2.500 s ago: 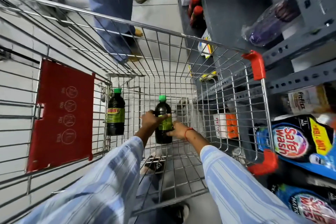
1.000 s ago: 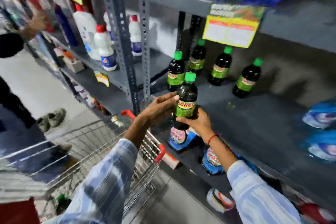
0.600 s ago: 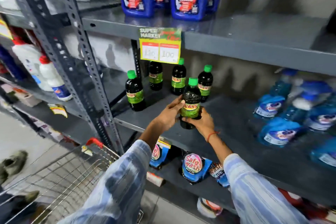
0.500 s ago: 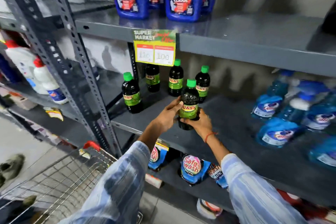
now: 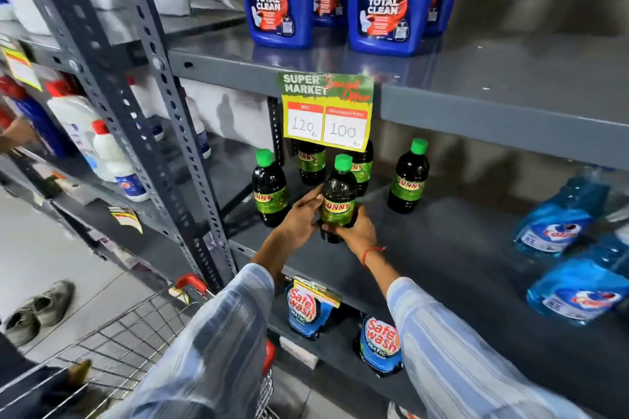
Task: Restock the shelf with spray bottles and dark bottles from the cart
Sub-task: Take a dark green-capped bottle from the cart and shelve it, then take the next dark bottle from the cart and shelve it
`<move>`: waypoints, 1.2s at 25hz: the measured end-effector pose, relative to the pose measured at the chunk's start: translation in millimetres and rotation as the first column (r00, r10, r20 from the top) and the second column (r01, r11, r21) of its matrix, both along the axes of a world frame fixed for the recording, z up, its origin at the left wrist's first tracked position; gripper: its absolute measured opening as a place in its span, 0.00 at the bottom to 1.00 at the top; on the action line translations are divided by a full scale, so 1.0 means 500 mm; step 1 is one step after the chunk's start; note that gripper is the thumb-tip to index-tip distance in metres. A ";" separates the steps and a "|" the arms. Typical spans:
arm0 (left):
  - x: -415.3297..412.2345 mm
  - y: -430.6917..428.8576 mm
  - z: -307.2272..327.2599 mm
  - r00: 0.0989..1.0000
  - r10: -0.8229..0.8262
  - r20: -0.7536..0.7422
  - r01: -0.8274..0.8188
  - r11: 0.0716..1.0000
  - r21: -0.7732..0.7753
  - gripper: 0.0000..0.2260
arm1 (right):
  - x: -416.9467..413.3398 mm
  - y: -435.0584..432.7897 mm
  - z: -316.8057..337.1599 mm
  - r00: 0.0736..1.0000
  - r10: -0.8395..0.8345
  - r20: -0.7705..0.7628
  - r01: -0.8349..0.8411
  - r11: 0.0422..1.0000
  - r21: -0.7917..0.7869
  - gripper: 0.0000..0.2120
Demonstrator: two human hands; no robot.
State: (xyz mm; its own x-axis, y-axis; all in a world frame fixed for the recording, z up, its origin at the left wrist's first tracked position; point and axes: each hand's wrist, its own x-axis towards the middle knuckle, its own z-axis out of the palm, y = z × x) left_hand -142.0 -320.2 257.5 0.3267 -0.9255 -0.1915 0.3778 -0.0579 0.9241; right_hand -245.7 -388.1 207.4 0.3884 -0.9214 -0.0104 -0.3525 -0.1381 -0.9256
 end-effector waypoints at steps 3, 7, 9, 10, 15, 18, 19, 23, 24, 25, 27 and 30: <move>0.020 -0.003 -0.010 1.000 -0.023 0.017 0.023 1.000 0.017 0.21 | 0.020 -0.010 -0.016 0.999 0.022 0.029 -0.023 0.999 0.029 0.35; 0.029 -0.003 -0.022 0.998 -0.018 0.064 0.018 1.000 0.003 0.21 | 0.026 -0.018 -0.030 0.996 0.035 0.079 -0.039 0.998 0.053 0.37; 0.024 0.001 -0.019 0.990 0.022 0.142 -0.020 1.000 -0.013 0.21 | 0.027 -0.016 -0.032 0.996 0.043 0.080 -0.048 0.998 0.051 0.37; 0.020 0.003 -0.016 0.987 0.037 0.153 -0.033 0.999 -0.024 0.21 | 0.027 -0.015 -0.030 0.996 0.049 0.073 -0.053 0.997 0.051 0.37; 0.001 0.038 -0.011 0.985 0.133 0.114 -0.133 0.991 0.000 0.21 | 0.014 0.040 -0.004 0.995 -0.060 0.080 0.053 0.994 0.094 0.42; 0.010 0.124 -0.038 0.955 0.225 0.194 -0.223 0.974 -0.036 0.19 | 0.007 0.137 -0.006 0.965 -0.191 0.180 0.189 0.982 0.029 0.41; 0.016 0.167 -0.050 0.944 0.254 0.208 -0.250 0.967 -0.045 0.19 | 0.014 0.177 -0.009 0.959 -0.183 0.216 0.183 0.983 0.021 0.38; 0.054 0.363 -0.098 0.870 0.458 0.182 -0.453 0.889 -0.068 0.15 | 0.083 0.345 -0.037 0.953 0.007 0.303 -0.030 0.997 0.070 0.29; 0.066 0.413 -0.115 0.841 0.510 0.181 -0.509 0.859 -0.056 0.15 | 0.108 0.384 -0.047 0.948 0.076 0.308 -0.101 0.993 0.067 0.27; 0.079 0.471 -0.132 0.802 0.567 0.190 -0.572 0.820 -0.030 0.15 | 0.138 0.432 -0.060 0.939 0.148 0.310 -0.180 0.981 0.076 0.26; 0.097 0.567 -0.160 0.732 0.645 0.219 -0.668 0.743 0.046 0.15 | 0.186 0.514 -0.089 0.910 0.268 0.317 -0.320 0.939 0.127 0.25; 0.141 0.722 -0.230 0.615 0.741 0.269 -0.788 0.587 0.185 0.15 | 0.268 0.656 -0.151 0.846 0.469 0.253 -0.522 0.825 0.218 0.25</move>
